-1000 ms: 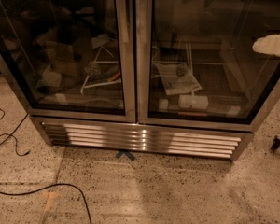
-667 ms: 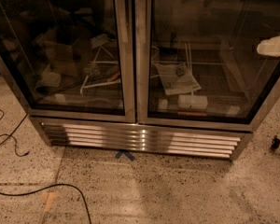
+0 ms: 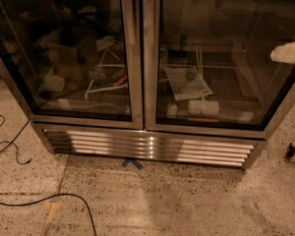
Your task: Pick orange can from top drawer and place on counter
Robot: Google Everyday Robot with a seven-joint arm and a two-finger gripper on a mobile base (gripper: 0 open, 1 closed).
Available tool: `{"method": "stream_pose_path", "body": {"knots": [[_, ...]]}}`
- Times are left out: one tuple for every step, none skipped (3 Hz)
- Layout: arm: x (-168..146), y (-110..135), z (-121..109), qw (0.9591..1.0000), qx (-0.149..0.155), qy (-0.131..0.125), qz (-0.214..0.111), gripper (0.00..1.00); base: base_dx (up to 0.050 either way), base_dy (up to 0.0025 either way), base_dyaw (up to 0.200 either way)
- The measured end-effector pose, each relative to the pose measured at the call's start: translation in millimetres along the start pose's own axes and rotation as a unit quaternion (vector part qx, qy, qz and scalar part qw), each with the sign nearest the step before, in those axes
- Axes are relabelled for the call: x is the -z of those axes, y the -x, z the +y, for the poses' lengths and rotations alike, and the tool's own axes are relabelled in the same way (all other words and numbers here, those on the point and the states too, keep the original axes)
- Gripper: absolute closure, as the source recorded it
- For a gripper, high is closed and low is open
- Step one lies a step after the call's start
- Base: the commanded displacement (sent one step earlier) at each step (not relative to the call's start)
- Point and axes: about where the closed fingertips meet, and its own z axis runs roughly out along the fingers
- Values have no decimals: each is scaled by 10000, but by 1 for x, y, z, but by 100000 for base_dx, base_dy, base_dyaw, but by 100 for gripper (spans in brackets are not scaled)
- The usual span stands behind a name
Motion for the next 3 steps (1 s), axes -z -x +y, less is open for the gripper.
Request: {"method": "stream_pose_path", "body": {"knots": [[0, 8, -6, 9999, -31, -44, -98, 0, 0, 0, 0], [7, 25, -21, 9997, -72, -110, -207, 0, 0, 0, 0], [3, 79, -52, 10000, 11, 66, -37, 0, 0, 0, 0]]}}
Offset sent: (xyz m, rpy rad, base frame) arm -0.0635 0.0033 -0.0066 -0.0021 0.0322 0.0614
